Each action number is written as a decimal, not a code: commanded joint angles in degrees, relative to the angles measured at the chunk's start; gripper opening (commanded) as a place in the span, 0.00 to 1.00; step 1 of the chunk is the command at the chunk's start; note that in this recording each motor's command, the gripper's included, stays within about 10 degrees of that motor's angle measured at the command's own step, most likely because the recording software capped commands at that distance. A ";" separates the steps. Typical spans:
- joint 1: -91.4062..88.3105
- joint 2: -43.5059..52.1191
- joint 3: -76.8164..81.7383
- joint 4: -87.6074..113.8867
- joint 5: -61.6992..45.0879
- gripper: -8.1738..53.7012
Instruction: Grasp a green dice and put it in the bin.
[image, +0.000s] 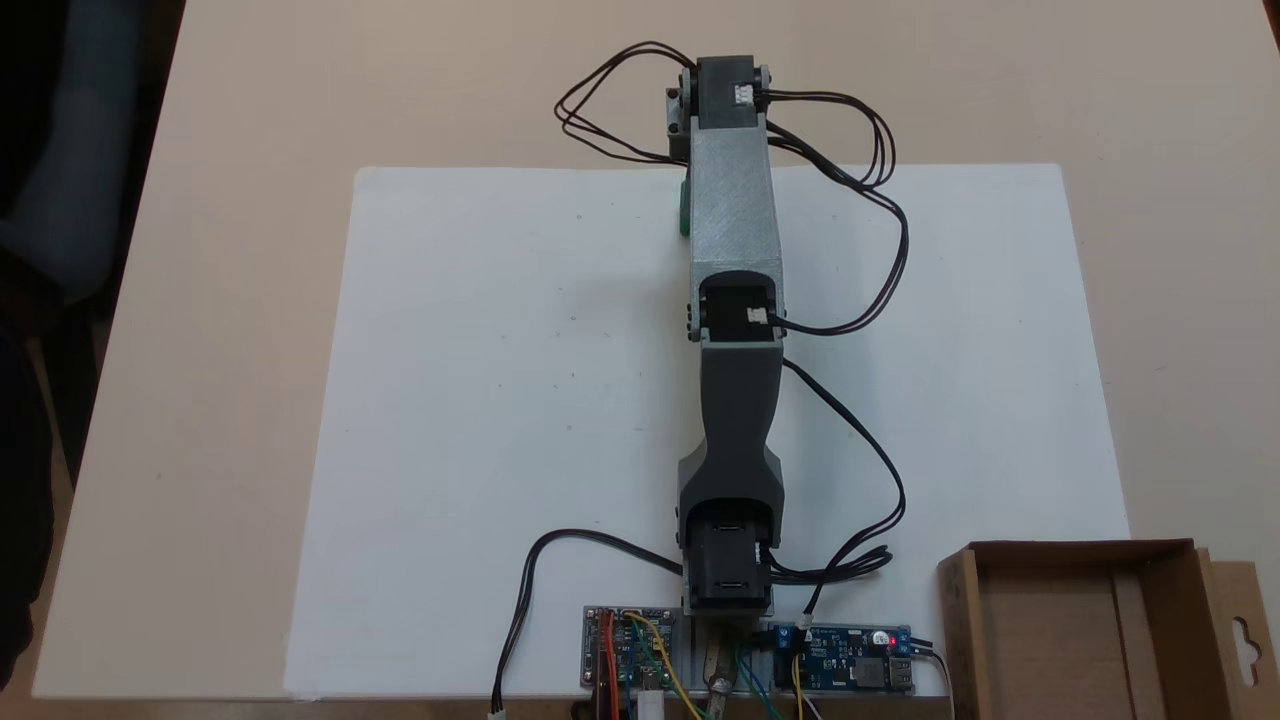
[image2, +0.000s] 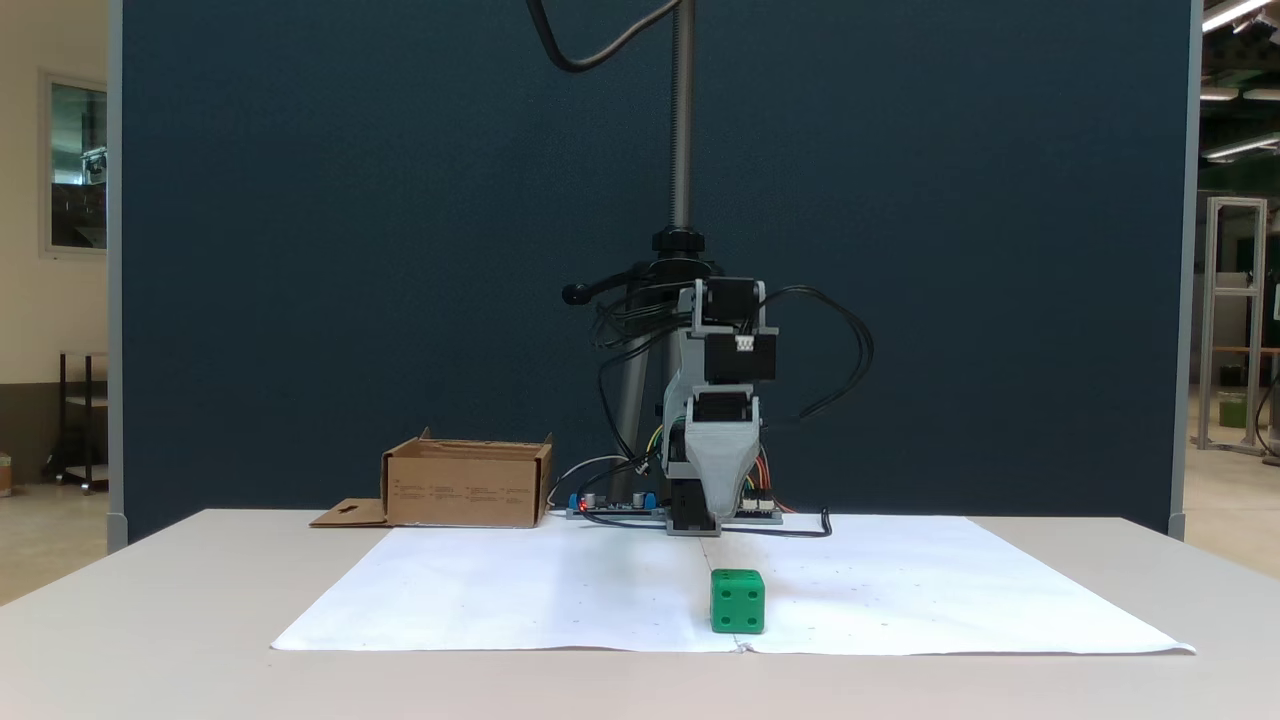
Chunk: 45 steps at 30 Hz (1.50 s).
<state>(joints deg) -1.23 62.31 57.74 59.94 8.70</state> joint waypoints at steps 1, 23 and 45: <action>-1.76 0.35 -2.99 2.90 3.87 0.79; -3.34 -9.32 -8.17 -0.62 5.27 0.79; -2.72 -14.77 -8.53 -5.19 5.19 0.79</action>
<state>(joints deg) -3.52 46.14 52.65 57.13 9.67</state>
